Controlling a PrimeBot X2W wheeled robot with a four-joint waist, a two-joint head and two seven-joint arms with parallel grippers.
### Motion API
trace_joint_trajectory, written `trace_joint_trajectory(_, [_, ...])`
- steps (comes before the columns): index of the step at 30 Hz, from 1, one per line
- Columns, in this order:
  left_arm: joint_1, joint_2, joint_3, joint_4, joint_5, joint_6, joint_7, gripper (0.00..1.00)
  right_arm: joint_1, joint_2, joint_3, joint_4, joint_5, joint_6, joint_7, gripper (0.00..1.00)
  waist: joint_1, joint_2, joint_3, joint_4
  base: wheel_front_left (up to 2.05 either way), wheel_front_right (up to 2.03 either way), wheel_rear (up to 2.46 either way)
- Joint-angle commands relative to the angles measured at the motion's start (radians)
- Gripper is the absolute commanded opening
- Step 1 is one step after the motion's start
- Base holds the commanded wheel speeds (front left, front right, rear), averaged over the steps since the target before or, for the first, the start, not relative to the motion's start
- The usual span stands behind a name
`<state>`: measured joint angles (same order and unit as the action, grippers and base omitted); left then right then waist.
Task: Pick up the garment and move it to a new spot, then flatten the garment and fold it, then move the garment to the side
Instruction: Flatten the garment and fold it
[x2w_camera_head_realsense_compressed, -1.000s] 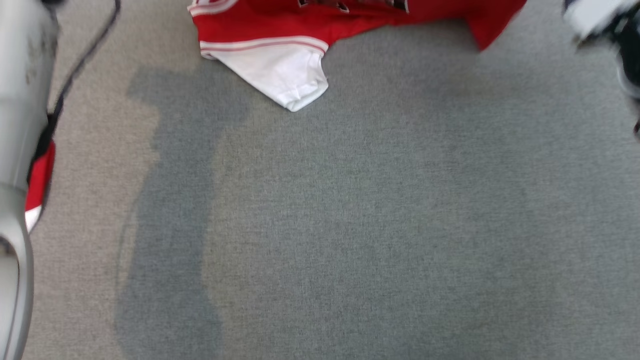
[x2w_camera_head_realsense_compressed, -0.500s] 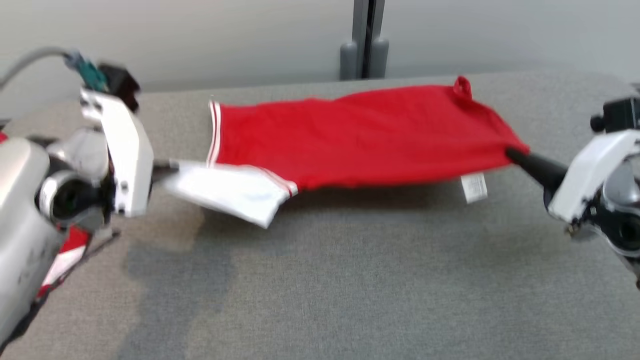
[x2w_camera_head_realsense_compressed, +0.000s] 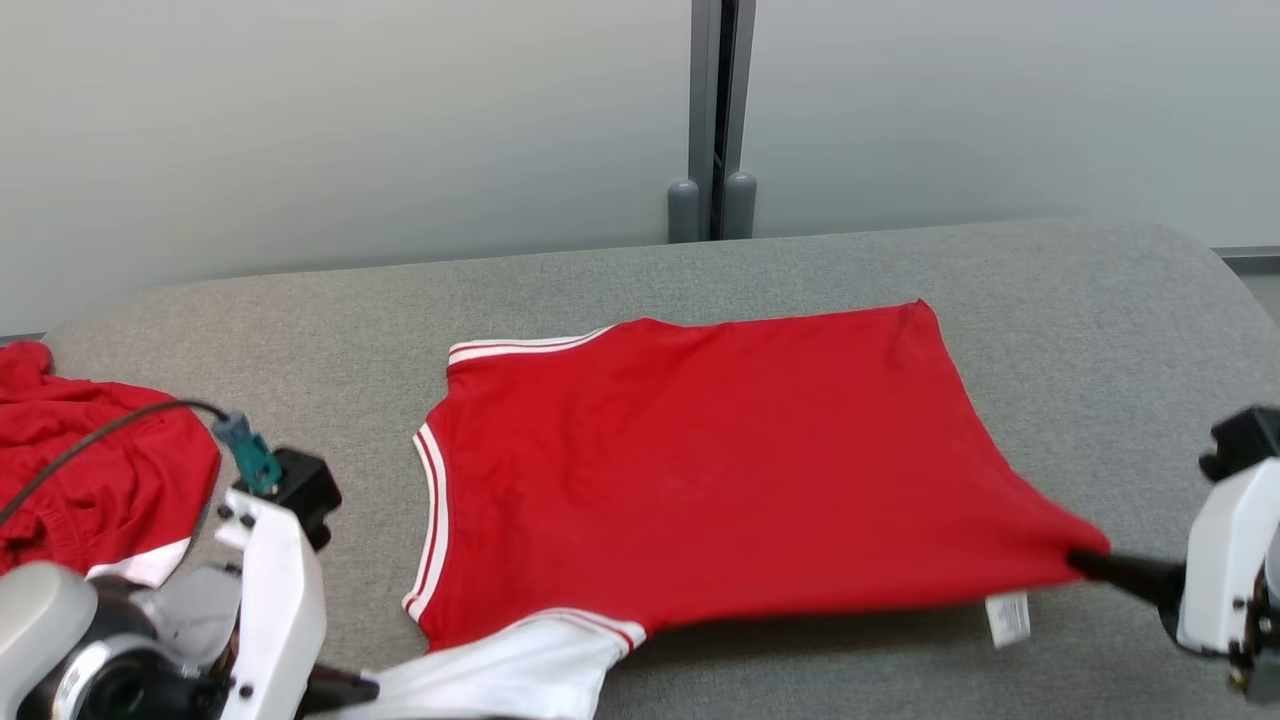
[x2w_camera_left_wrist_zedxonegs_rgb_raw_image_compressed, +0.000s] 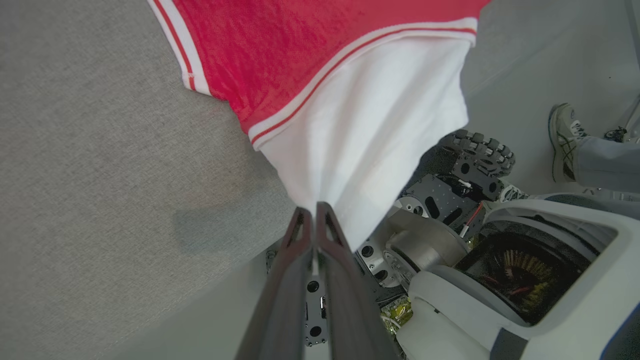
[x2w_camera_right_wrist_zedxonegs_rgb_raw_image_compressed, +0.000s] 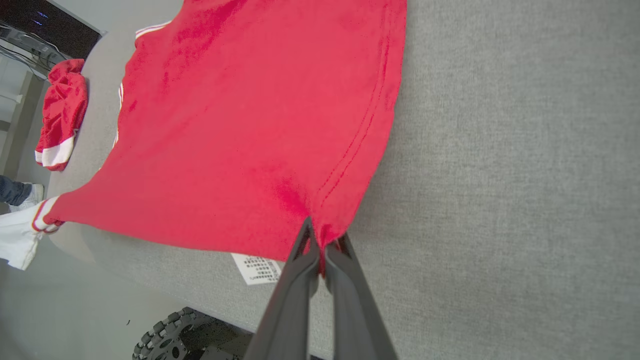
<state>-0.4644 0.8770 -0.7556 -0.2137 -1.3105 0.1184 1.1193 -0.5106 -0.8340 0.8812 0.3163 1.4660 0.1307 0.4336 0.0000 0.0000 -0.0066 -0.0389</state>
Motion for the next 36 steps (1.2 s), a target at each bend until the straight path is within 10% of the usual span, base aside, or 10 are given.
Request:
trace_joint_trajectory(1, [0.028, 0.022, 0.007, -0.026, -0.014, 0.014, 0.003, 0.0, 0.033, -0.013, 0.004, -0.007, 0.015, 0.0, 0.017, 0.0, 0.0, 0.0, 0.001, -0.001, 0.0, 0.0, 0.0])
trace_joint_trajectory(19, [0.108, 0.093, 0.033, -0.159, -0.058, 0.067, -0.018, 0.0, 0.194, -0.115, -0.053, -0.144, 0.053, 0.0, 0.034, 0.0, 0.0, 0.0, 0.046, 0.001, 0.0, 0.0, 0.0])
trace_joint_trajectory(36, [-0.183, -0.058, 0.052, 0.071, 0.039, 0.024, 0.012, 0.0, 0.032, 0.011, -0.16, -0.083, -0.003, 0.0, 0.079, 0.0, 0.0, 0.0, 0.199, -0.051, 0.0, 0.0, 0.0])
